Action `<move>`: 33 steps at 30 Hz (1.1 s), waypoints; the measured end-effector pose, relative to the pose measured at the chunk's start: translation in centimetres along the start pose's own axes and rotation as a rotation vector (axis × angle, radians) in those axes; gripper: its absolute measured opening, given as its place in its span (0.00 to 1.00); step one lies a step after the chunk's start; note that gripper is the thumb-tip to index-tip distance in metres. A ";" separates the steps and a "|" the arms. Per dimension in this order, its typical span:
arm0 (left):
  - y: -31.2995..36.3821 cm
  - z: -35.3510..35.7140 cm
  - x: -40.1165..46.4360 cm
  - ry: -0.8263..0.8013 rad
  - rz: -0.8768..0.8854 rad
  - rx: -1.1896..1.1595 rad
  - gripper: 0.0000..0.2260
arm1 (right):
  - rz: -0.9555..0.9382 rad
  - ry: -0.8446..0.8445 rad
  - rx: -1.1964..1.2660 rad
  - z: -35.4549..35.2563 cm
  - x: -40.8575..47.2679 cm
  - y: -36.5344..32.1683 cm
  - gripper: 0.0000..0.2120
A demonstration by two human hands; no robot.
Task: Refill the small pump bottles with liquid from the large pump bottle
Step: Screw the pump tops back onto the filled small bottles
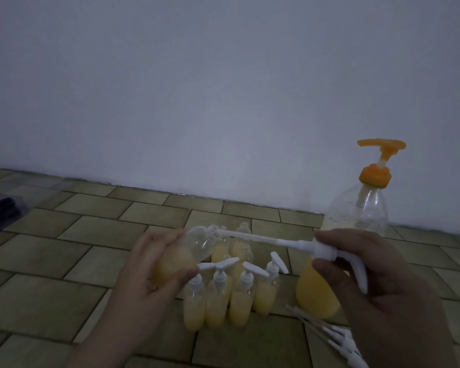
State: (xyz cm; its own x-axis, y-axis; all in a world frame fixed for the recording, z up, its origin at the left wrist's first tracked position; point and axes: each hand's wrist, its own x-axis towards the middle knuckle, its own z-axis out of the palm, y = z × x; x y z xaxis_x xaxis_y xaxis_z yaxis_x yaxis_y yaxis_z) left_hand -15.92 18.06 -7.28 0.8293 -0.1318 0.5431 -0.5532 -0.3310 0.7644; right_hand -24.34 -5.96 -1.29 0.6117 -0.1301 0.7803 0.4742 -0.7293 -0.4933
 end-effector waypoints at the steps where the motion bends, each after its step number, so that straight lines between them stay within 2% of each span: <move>1: 0.3 0.1 0.0 -0.021 -0.009 -0.010 0.18 | 0.004 -0.033 -0.006 -0.1 0.1 0.1 0.11; 5: 1.7 1.1 -0.5 -0.124 -0.028 -0.045 0.20 | -0.008 -0.204 -0.008 -0.1 0.9 -0.4 0.12; 7: 2.7 2.0 -0.6 -0.166 -0.053 -0.083 0.22 | 0.013 -0.284 0.069 0.6 1.0 -1.0 0.14; 11: 3.7 3.3 -0.7 -0.205 -0.115 -0.181 0.23 | 0.253 -0.229 0.317 2.3 1.0 -1.9 0.15; 14: 4.1 3.7 -0.8 -0.243 -0.164 -0.211 0.22 | 0.346 -0.150 0.324 2.5 1.7 -2.0 0.18; 16: 4.3 3.9 -0.8 -0.239 -0.208 -0.257 0.21 | 0.354 -0.211 0.347 2.1 2.2 -1.9 0.18; 19: 4.2 4.1 -0.9 -0.235 -0.286 -0.340 0.23 | 0.357 -0.331 0.602 1.7 2.7 -2.0 0.20; 22: 4.2 4.3 -1.0 -0.267 -0.290 -0.368 0.23 | 0.422 -0.266 0.600 2.2 2.5 -2.0 0.15; 25: 4.5 4.6 -1.1 -0.265 -0.300 -0.371 0.24 | 0.478 -0.249 0.544 2.3 2.4 -1.4 0.18; 28: 5.0 4.5 -0.8 -0.259 -0.322 -0.448 0.22 | 0.548 -0.291 0.847 1.6 2.9 -1.3 0.16; 30: 5.2 4.4 -0.6 -0.277 -0.319 -0.472 0.22 | 0.570 -0.241 0.924 1.9 2.8 -1.1 0.14; 33: 5.5 4.4 -0.7 -0.313 -0.308 -0.474 0.22 | 0.626 -0.126 0.935 3.0 2.2 -0.6 0.22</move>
State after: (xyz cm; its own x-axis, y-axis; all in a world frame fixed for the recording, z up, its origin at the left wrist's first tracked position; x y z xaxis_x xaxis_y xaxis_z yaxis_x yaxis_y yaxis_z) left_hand -19.18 12.21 -4.94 0.9000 -0.3865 0.2017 -0.2012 0.0421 0.9786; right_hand -21.38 -3.76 -0.40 0.9424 -0.1883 0.2765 0.3167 0.2361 -0.9187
